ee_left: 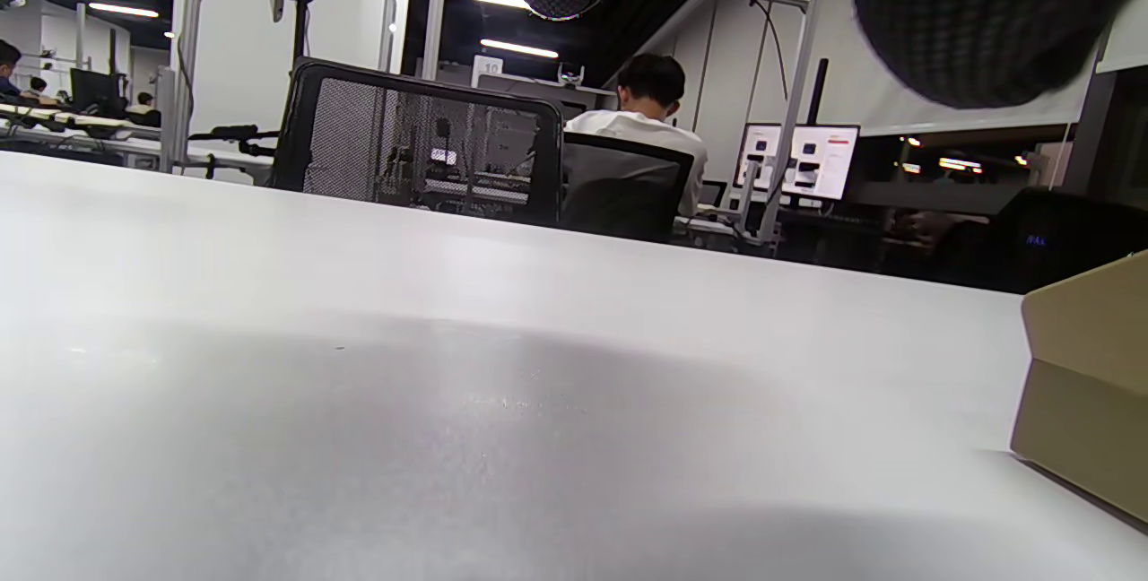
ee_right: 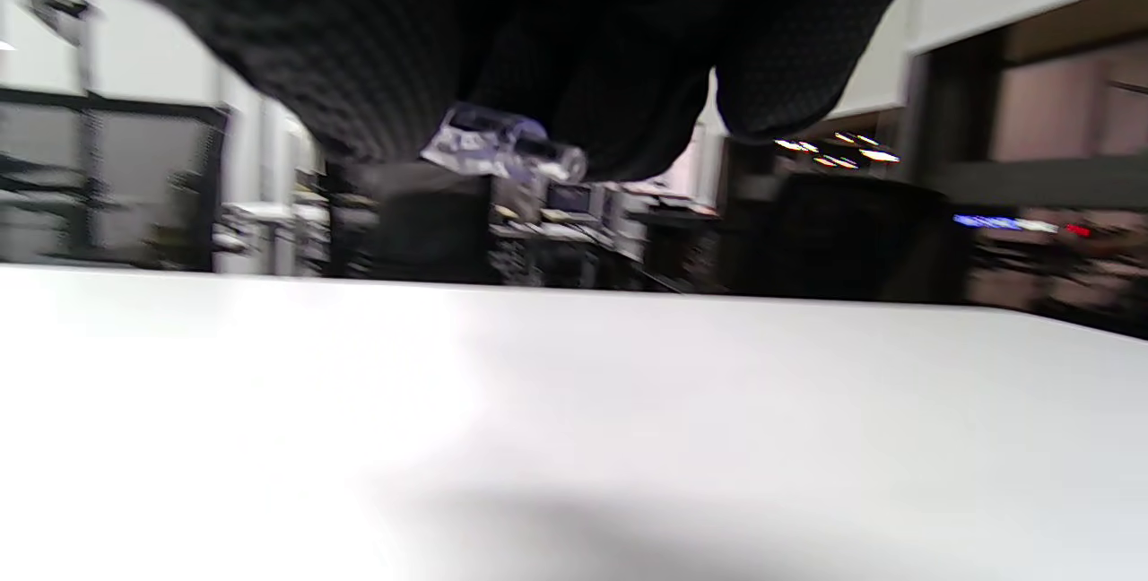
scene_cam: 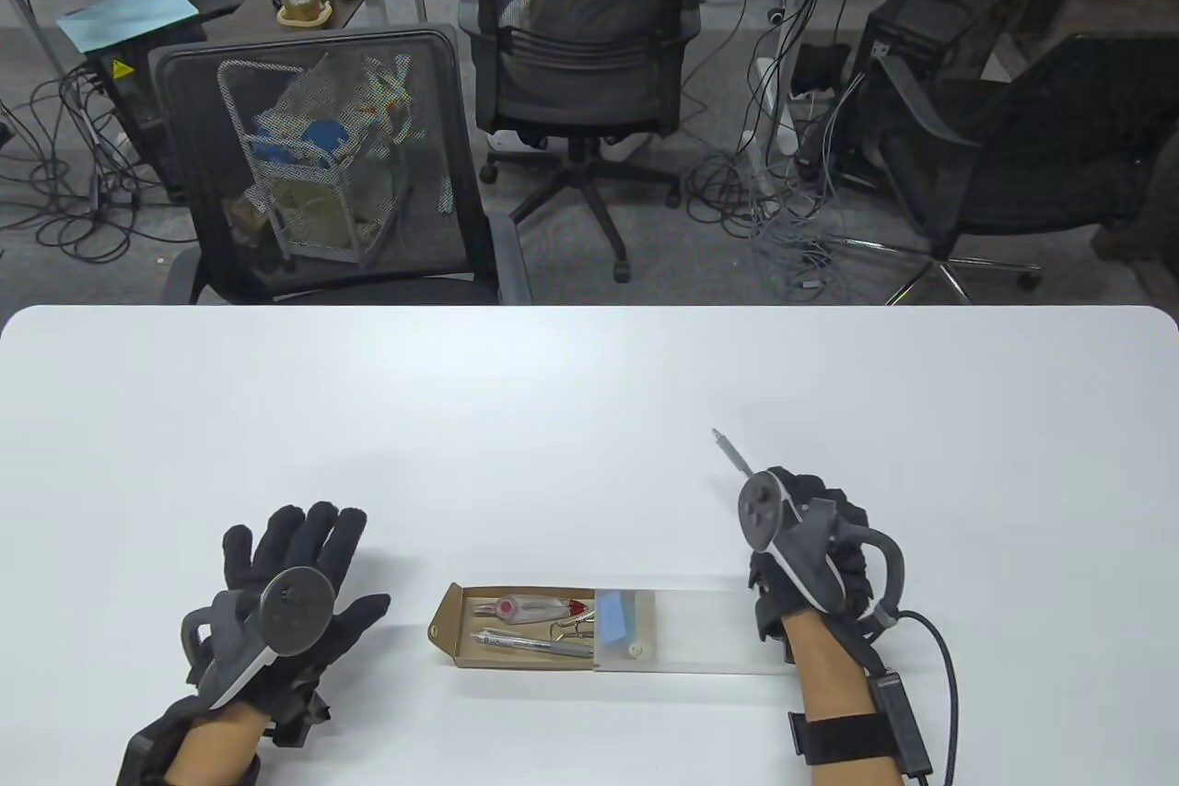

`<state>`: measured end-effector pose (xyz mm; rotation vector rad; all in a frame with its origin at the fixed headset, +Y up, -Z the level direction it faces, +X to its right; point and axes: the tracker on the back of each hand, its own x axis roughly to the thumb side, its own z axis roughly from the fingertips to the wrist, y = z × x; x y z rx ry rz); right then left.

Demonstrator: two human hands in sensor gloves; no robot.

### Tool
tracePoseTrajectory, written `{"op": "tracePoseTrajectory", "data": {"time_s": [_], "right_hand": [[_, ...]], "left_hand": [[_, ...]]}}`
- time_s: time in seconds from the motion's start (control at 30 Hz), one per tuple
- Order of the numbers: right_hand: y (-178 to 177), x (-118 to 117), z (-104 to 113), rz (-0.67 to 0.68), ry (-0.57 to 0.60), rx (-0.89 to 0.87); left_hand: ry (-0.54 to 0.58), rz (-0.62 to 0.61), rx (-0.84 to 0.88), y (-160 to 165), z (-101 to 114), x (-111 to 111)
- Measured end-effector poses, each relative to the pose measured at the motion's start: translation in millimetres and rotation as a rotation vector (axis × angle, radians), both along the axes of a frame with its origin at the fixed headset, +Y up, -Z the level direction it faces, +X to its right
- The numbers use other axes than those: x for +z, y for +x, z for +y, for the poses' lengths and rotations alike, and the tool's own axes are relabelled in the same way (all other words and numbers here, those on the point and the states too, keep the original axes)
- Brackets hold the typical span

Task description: Pack snap-button pull-out pencil case

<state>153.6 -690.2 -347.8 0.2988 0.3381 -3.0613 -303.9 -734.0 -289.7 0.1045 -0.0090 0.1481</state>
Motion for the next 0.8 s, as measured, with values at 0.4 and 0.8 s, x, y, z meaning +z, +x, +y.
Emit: {"op": "tracePoseTrajectory", "data": {"time_s": [0.4, 0.8], "right_hand": [[-133, 64, -14, 0.548, -0.026, 0.014], [-146, 79, -27, 0.637, -0.023, 0.099]], "left_hand": [[0.006, -0.002, -0.016, 3, 0, 1], [0.099, -0.089, 0.041, 15, 21, 10]]}}
